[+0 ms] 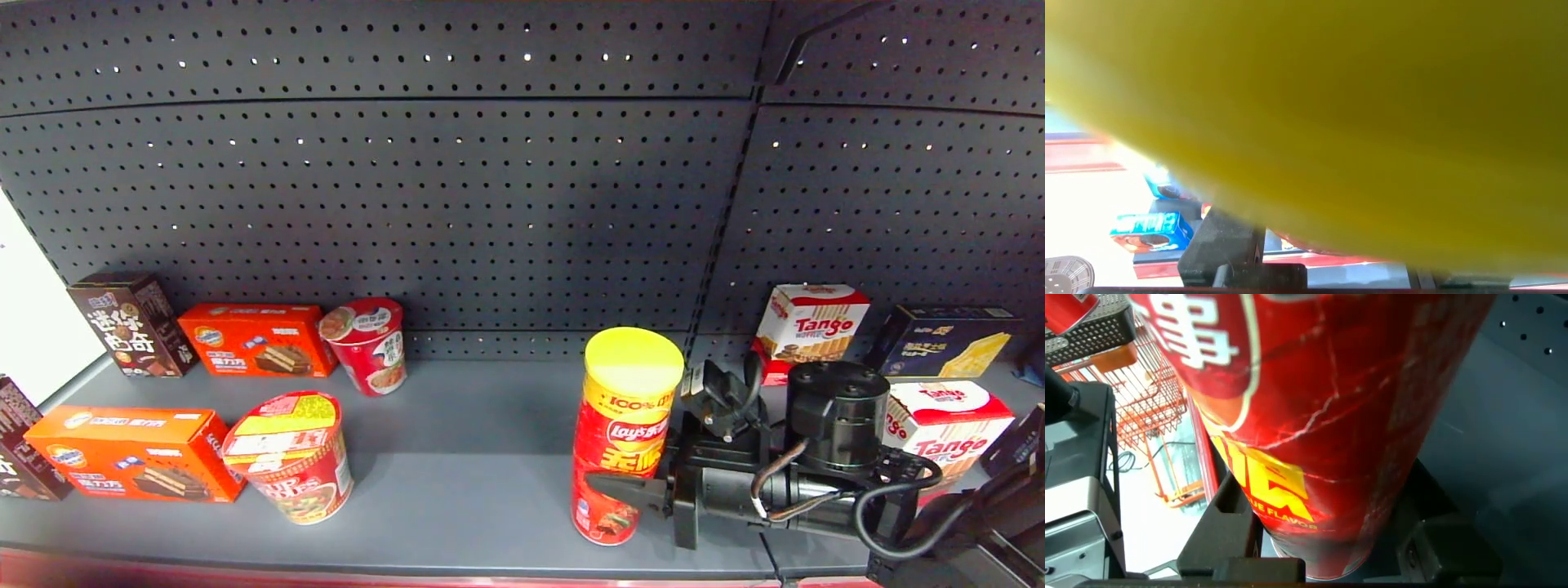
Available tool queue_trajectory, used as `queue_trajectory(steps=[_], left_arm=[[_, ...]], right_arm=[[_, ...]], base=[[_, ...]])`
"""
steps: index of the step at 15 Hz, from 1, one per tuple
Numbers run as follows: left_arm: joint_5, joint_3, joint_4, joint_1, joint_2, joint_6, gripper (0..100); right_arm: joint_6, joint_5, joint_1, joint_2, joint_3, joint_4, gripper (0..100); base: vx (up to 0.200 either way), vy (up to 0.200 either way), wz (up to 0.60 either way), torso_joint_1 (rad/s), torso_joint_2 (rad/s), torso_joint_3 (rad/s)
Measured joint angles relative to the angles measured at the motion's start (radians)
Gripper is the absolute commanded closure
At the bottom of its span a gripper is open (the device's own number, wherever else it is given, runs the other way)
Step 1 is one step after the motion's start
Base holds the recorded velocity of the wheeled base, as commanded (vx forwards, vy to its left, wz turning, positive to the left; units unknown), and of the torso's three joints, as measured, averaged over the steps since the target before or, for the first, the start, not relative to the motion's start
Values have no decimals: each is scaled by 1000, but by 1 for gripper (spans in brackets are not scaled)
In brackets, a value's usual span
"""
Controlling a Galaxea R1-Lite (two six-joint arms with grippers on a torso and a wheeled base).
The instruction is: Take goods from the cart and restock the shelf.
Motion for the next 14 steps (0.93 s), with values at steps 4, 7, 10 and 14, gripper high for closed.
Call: queue_trajectory(steps=[4, 7, 10, 14], left_arm=[[0, -1, 0, 0, 0, 0, 100], [0, -1, 0, 1, 0, 0, 100], [0, -1, 0, 1, 0, 0, 100], [0, -1, 0, 1, 0, 0, 100]], right_arm=[[-3, 0, -4, 1, 6, 0, 100], [-6, 0, -6, -2, 21, -3, 100], [-7, 0, -6, -2, 29, -4, 100], [-3, 0, 2, -3, 36, 2, 0]], base=[[0, 0, 0, 0, 0, 0], [0, 0, 0, 0, 0, 0], [0, 0, 0, 0, 0, 0], [0, 0, 0, 0, 0, 0]])
